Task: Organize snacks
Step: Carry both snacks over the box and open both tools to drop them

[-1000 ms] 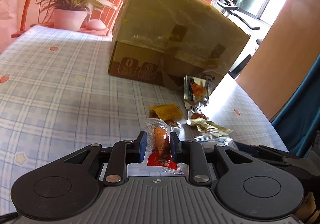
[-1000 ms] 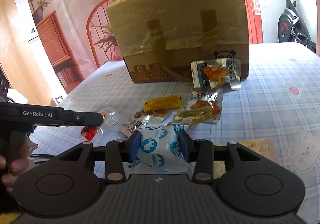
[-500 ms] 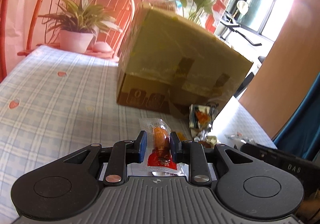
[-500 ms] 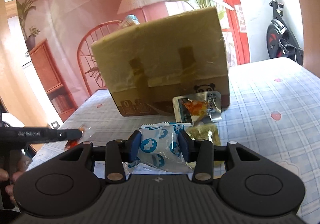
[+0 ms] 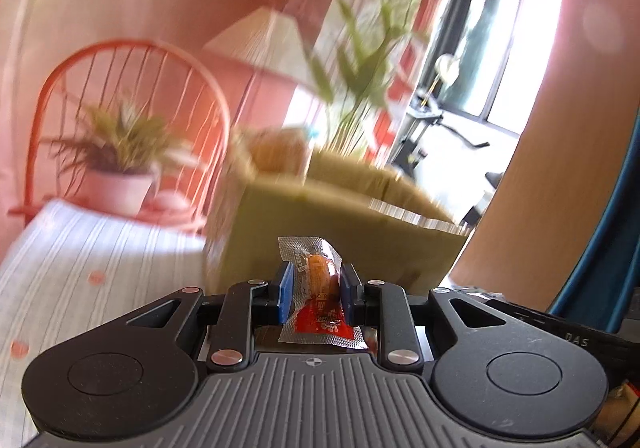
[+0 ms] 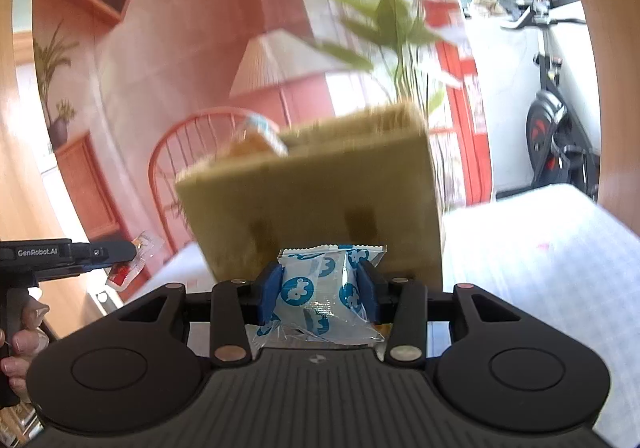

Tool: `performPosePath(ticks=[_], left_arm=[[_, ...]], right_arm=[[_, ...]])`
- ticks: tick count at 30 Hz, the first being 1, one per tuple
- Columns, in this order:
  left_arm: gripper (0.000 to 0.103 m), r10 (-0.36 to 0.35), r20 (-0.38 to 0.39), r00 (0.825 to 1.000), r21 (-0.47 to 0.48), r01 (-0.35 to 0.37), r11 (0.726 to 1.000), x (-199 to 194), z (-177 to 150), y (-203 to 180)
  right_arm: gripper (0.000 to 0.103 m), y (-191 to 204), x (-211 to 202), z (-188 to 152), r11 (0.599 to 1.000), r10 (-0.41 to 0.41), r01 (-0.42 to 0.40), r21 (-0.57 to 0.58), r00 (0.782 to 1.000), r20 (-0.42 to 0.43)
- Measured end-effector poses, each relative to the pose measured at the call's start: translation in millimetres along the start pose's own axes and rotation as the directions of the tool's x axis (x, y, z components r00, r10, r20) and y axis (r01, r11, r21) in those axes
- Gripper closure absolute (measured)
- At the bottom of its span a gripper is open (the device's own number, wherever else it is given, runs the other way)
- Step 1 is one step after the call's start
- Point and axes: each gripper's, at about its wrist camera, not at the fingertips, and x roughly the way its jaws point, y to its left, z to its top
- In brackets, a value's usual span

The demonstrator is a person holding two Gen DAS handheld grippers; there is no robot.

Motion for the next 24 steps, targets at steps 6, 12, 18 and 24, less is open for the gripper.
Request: performPosePath(ticks=[6, 12, 18, 24], left_arm=[[0.077, -0.081, 0.041, 0.996, -0.014, 0.081, 0.997, 13.6, 41.7, -13.1], [0.077, -0.132, 0.023, 0.991, -0.006, 0.132, 0.991, 56.5, 74.0, -21.2], [0.077, -0.137, -0.055, 0.989, -0.009, 0.137, 0.991, 120.6, 90.8, -15.7], [0.076, -0.105, -0.13, 0.986, -0.013, 0.104, 0.995, 163.8, 92.3, -1.7]], right_arm=[[0.059, 3.1, 15.8, 45.3, 0.999, 0.005, -0.003, -0.04, 0.998, 0.066], [0.059, 4.6, 54.6, 84.3, 0.997, 0.011, -0.004, -0.073, 0.995, 0.098], [0.059, -3.1, 115.7, 108.6, 0.999, 0.005, -0.003, -0.044, 0.999, 0.039], [0.059, -11.3, 165.6, 108.9, 1.0, -0.021, 0.02, -0.02, 0.999, -0.03]])
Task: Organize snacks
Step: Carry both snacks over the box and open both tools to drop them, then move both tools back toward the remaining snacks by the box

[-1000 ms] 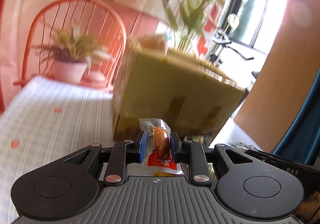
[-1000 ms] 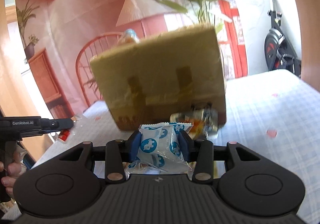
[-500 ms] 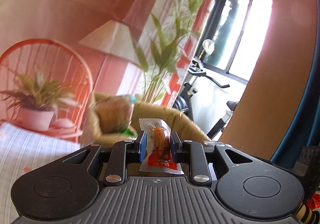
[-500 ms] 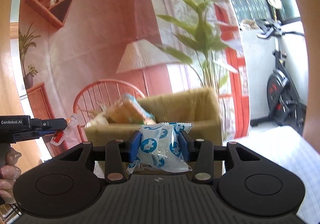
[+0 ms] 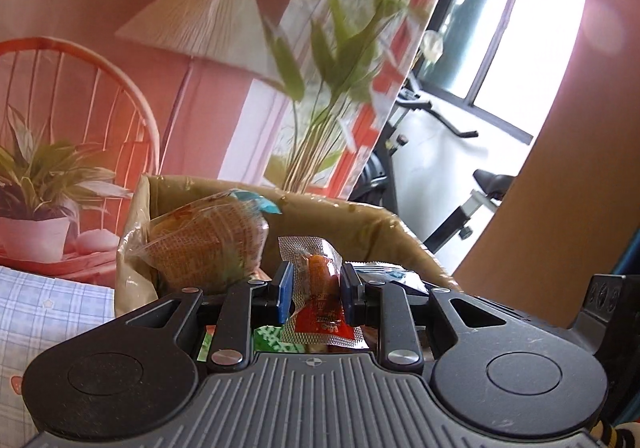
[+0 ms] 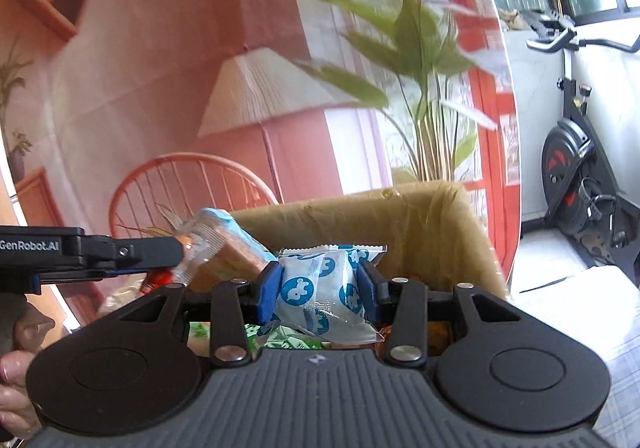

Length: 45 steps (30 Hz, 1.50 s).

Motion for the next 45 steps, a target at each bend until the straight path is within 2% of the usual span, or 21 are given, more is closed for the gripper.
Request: performPosePath(ticks=[4, 8, 15, 22, 30, 34, 44, 45], left_arm=[[0.075, -0.011, -0.022, 1.0, -0.006, 0.011, 1.0, 10.4, 5.2, 3.5], [0.06, 0.006, -0.033, 0.999, 0.005, -0.006, 1.0, 11.5, 8.7, 0.1], [0.06, 0.019, -0.012, 1.0, 0.038, -0.018, 0.999, -18.3, 5.5, -12.3], [0.06, 0.029, 0.003, 1.0, 0.065, -0.03, 0.997, -58.4, -9.1, -28.0], [0.059, 0.043, 0.0, 0.999, 0.064, -0.043, 0.997, -94.9, -43.6, -35.5], [0.053, 0.051, -0.004, 0.999, 0.049, -0.051, 0.998, -106.3, -66.6, -32.2], [0.053, 0.098, -0.065, 0.993, 0.041, -0.095, 0.995, -108.8, -124.6, -22.8], [0.053, 0.102, -0.072, 0.992, 0.041, -0.099, 0.994, -107.4, -130.1, -22.2]], right_arm=[[0.057, -5.0, 13.7, -0.9, 1.0, -0.011, 0.011, 0.007, 1.0, -0.023], [0.052, -6.3, 9.6, 3.0, 1.0, -0.03, 0.03, 0.0, 1.0, -0.006], [0.052, -3.1, -27.1, 4.6, 1.0, -0.028, 0.028, 0.009, 0.999, 0.029], [0.052, 3.2, -75.9, -11.9, 0.999, -0.036, 0.035, 0.035, 0.998, 0.042], [0.052, 8.4, -118.7, -48.9, 0.998, -0.051, 0.05, 0.048, 0.998, 0.02], [0.052, 10.8, -133.2, -71.6, 0.998, -0.056, 0.057, 0.034, 0.998, -0.004], [0.052, 3.4, -157.1, -119.5, 0.998, -0.062, 0.062, -0.003, 0.993, -0.103], [0.049, 2.2, -159.8, -124.6, 0.998, -0.063, 0.062, -0.011, 0.991, -0.116]])
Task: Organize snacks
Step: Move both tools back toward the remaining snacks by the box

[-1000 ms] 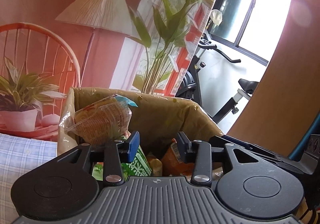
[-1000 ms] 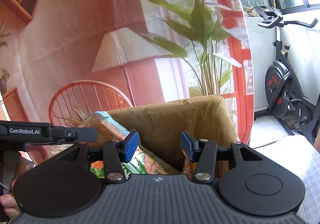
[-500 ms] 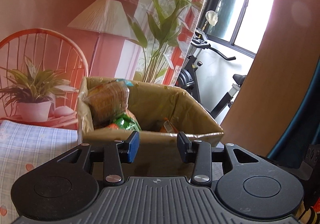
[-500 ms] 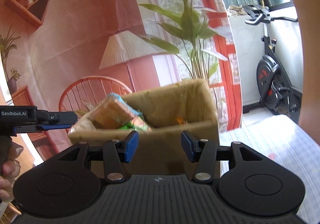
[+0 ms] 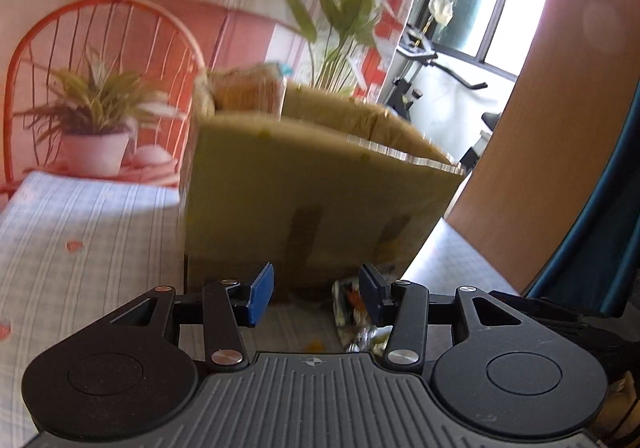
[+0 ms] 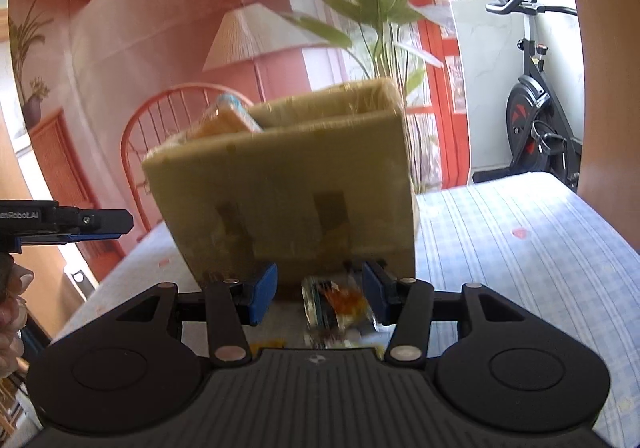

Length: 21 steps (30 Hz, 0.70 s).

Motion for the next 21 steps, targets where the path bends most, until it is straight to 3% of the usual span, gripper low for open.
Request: performPosePath(ticks=[9, 14, 21], left_arm=[[0.051, 0.025, -0.076, 0.997, -0.027, -0.027, 0.999, 16.0, -35.8, 8.1], [0.051, 0.02, -0.097, 0.995, -0.04, -0.024, 0.999, 20.5, -44.4, 9.6], [0.051, 0.017, -0.12, 0.993, -0.037, -0.022, 0.999, 21.0, -57.5, 6.1]], right_arm=[[0.026, -5.0, -8.2, -50.7, 0.986, -0.042, 0.017, -0.164, 0.988, -0.148], [0.024, -18.5, -2.6, -70.6, 0.973, -0.098, 0.043, -0.227, 0.967, -0.237], [0.013, -7.8, 6.1, -95.5, 0.911, -0.133, -0.014, -0.411, 0.936, -0.327]])
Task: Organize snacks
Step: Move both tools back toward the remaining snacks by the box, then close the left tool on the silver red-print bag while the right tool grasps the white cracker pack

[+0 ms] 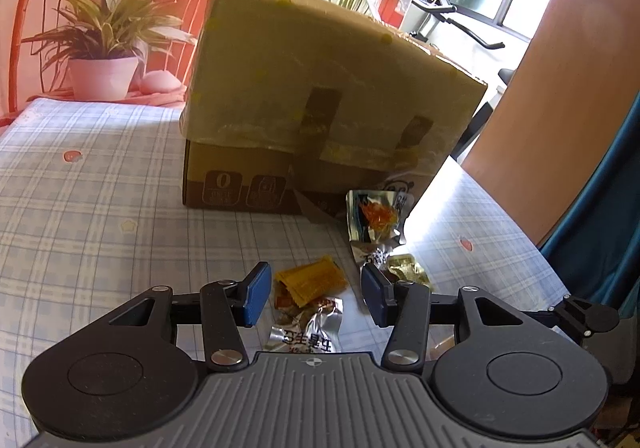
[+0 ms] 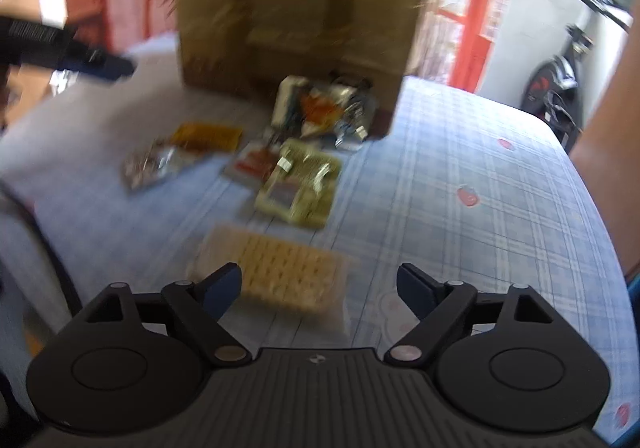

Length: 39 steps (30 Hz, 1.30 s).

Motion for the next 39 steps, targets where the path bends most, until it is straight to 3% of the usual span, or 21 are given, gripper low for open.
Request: performPosePath(ticks=[4, 13, 16, 19, 24, 31, 37, 39], left_arm=[[0.051, 0.0, -0.005, 1.0, -0.001, 0.0, 1.0, -1.0, -3.1, -0.2], [0.051, 0.011, -0.01, 1.0, -0.008, -0.012, 1.0, -0.7, -5.0, 2.5], [0.051, 0.016, -0.016, 1.0, -0.009, -0.016, 1.0, 1.5, -6.5, 3.1], [0.051, 0.018, -0.028, 0.999, -0.003, -0.018, 1.0, 5.5, -9.3, 3.3], [0.051, 0.022, -0.056, 0.998, 0.018, -0.021, 1.0, 13.6, -16.6, 3.1], [0.051, 0.016, -0.102, 0.995, 0.051, -0.011, 0.999, 26.8, -27.6, -0.5], [0.051, 0.021, -0.128, 0.992, 0.085, -0.011, 0.996, 35.7, -33.2, -5.6], [0.051, 0.032, -0.136, 0.99, 0.09, -0.02, 0.996, 39.7, -33.3, -5.7]], right_arm=[[0.011, 18.0, 13.7, -2.2, 0.992, -0.015, 0.014, -0.127, 1.0, -0.007], [0.009, 23.1, 42.2, 18.2, 0.985, 0.017, -0.01, -0.17, 0.999, 0.039], [0.01, 16.8, 50.7, 21.4, 0.993, 0.037, -0.032, -0.112, 0.998, 0.048], [0.011, 5.5, 58.5, 20.7, 0.999, 0.043, -0.045, 0.026, 0.997, 0.062], [0.015, -11.5, 63.4, 16.3, 0.976, -0.025, 0.009, 0.219, 0.997, 0.07], [0.017, -10.2, 54.4, 0.0, 0.978, -0.009, -0.018, 0.21, 0.992, 0.124], [0.037, -13.0, 47.5, -6.8, 0.97, -0.009, -0.033, 0.242, 0.985, 0.174], [0.039, -12.6, 46.7, -7.3, 0.971, 0.0, -0.043, 0.236, 0.983, 0.182]])
